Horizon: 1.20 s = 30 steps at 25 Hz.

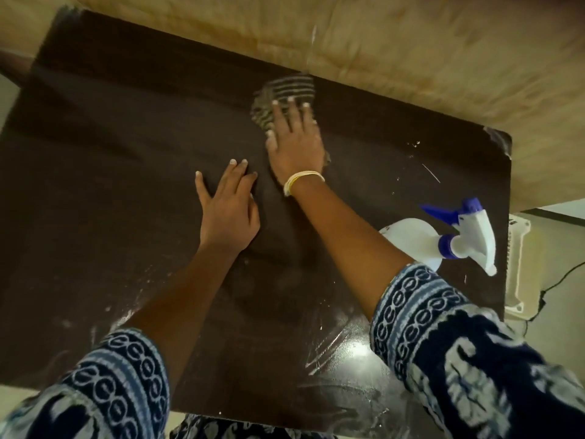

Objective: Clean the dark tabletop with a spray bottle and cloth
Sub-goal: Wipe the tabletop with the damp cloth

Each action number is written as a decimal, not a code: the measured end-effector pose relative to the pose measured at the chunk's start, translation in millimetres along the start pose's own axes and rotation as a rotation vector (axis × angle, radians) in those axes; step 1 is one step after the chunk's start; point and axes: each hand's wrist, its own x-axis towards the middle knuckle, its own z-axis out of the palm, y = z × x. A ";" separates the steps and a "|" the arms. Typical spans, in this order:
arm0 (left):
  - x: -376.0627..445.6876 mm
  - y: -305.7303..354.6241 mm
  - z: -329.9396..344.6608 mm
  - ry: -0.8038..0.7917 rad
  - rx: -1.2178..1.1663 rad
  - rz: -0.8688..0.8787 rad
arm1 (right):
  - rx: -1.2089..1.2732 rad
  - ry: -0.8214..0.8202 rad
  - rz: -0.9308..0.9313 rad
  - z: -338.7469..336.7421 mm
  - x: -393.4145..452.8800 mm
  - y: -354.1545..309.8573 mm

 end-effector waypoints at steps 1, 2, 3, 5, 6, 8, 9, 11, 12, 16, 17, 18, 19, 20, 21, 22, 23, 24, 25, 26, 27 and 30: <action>0.1 0.3 0.4 0.005 0.004 0.001 | -0.016 -0.048 -0.190 1.4 3.4 -7.4; 0.2 0.2 1.1 0.005 0.009 0.001 | -0.029 -0.086 -0.317 1.1 10.3 -6.4; 0.3 -0.3 1.8 0.005 0.010 0.003 | -0.036 -0.094 -0.368 -1.1 20.4 1.3; 0.1 -1.3 2.3 0.013 0.008 0.006 | -0.056 -0.028 -0.217 -6.5 41.0 31.6; 0.2 -1.4 1.9 0.019 0.007 0.007 | -0.055 0.021 -0.053 -10.1 47.2 53.4; 0.1 -0.9 1.5 0.022 0.003 0.006 | -0.017 0.134 0.338 -15.8 45.6 103.0; 0.5 -0.6 1.4 0.023 0.002 0.005 | 0.019 0.182 0.528 -18.5 40.3 122.9; 0.8 0.0 2.1 0.023 0.007 0.006 | 0.101 0.198 0.809 -23.1 33.6 135.6; 0.5 0.1 2.2 0.023 0.010 0.007 | 0.124 0.186 0.883 -23.6 34.9 127.7; 0.8 0.3 2.0 0.016 0.013 0.004 | 0.087 0.129 0.664 -15.5 51.0 42.1; 0.4 0.1 1.6 0.011 0.015 0.006 | 0.077 0.091 0.493 -9.3 52.8 13.2; -0.1 -0.2 1.0 0.005 0.015 0.006 | 0.059 0.047 0.297 -1.9 53.5 -15.4; 0.3 -0.2 0.4 0.000 0.015 0.002 | 0.036 -0.001 0.082 3.2 52.7 -40.4; 1.3 0.2 -0.1 -0.007 0.015 -0.004 | 0.009 -0.058 -0.133 4.6 52.9 -56.9; 1.1 0.5 -1.2 -0.016 0.014 -0.008 | -0.019 -0.121 -0.324 3.2 56.5 -62.7; 0.8 0.3 -2.4 -0.023 0.013 -0.005 | -0.046 -0.175 -0.444 0.6 62.9 -59.6; -0.5 -0.2 -3.3 -0.029 0.008 0.007 | -0.060 -0.196 -0.466 -2.3 69.8 -51.1; -2.8 -2.8 -4.8 -0.033 -0.004 0.027 | -0.059 -0.187 -0.401 -5.4 76.4 -40.6; -6.8 -8.0 -6.9 -0.034 -0.015 0.049 | -0.046 -0.157 -0.286 -6.5 81.9 -30.6; -14.3 -18.3 -10.6 -0.028 -0.019 0.065 | -0.031 -0.133 -0.169 -5.6 84.4 -25.8; -23.8 -31.1 -15.4 -0.009 -0.009 0.071 | -0.022 -0.120 -0.082 -4.4 84.3 -26.3; -54.4 -79.5 -38.0 0.081 0.039 0.023 | -0.026 -0.110 -0.063 -0.8 65.7 -59.3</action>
